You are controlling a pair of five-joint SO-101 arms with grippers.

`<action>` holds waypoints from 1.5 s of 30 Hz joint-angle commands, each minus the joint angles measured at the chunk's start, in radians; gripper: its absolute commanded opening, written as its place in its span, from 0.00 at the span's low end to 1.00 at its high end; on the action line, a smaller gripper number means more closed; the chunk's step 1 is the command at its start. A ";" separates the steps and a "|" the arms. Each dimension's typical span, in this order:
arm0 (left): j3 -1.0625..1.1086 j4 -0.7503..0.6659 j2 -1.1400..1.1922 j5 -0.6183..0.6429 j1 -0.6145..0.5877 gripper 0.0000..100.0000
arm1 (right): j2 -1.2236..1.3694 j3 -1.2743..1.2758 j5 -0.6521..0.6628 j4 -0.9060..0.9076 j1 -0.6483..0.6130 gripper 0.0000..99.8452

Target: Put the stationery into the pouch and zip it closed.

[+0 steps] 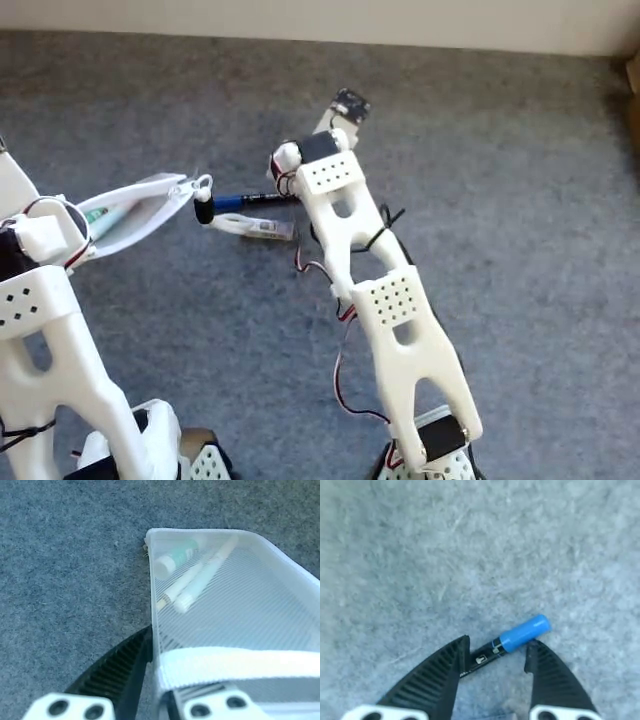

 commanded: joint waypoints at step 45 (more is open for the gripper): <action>0.002 -0.018 -0.005 -0.009 -0.012 0.01 | -0.028 -0.205 0.542 0.375 0.033 0.00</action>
